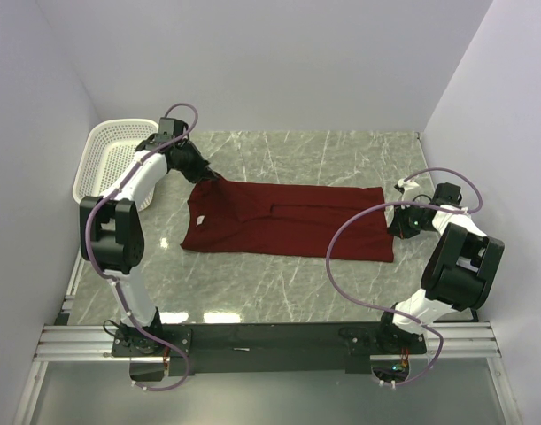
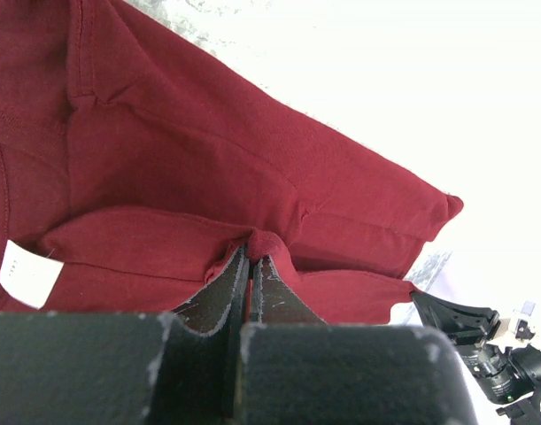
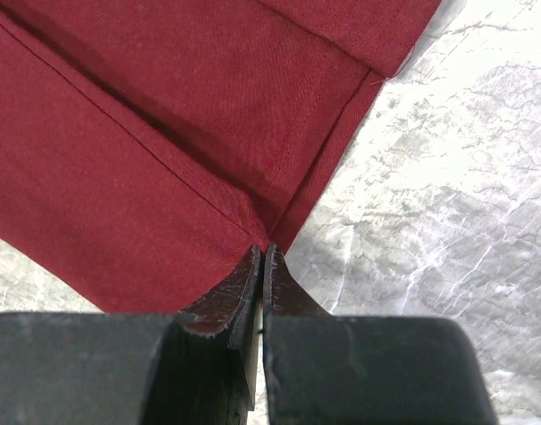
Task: Fold and stack the t-shirts
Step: Fold the tshirt
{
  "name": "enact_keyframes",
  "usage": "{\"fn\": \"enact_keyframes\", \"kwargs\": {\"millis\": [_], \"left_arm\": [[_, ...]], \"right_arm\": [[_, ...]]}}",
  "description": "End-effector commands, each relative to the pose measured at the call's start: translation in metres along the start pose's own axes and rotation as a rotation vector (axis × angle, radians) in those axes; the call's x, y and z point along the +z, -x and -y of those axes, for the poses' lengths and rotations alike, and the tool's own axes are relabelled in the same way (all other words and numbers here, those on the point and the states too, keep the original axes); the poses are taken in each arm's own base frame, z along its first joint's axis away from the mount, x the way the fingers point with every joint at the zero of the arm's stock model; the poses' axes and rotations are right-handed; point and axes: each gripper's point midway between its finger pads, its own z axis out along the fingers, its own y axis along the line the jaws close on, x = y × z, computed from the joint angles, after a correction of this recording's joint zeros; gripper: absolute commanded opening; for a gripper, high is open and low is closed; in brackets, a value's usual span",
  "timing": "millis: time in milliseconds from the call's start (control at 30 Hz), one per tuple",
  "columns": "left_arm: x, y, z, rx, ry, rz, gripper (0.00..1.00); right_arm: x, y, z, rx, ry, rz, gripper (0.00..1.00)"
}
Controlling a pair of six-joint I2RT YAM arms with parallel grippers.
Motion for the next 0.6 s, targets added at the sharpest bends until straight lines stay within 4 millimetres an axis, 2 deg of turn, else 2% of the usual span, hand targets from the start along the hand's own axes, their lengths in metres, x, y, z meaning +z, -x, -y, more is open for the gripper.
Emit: {"fn": "enact_keyframes", "kwargs": {"millis": [0,200,567], "left_arm": [[-0.001,0.012,0.009,0.032,-0.018,0.027,0.01],[0.008,0.012,0.003,0.026,0.002,0.016,0.01],[0.006,0.015,0.003,0.031,0.013,0.026,0.0]], "right_arm": [[-0.001,0.017,0.012,-0.033,-0.031,0.028,0.03],[0.0,0.016,0.012,-0.031,-0.028,0.028,0.03],[0.001,0.017,0.013,-0.029,-0.026,0.031,0.05]]}}
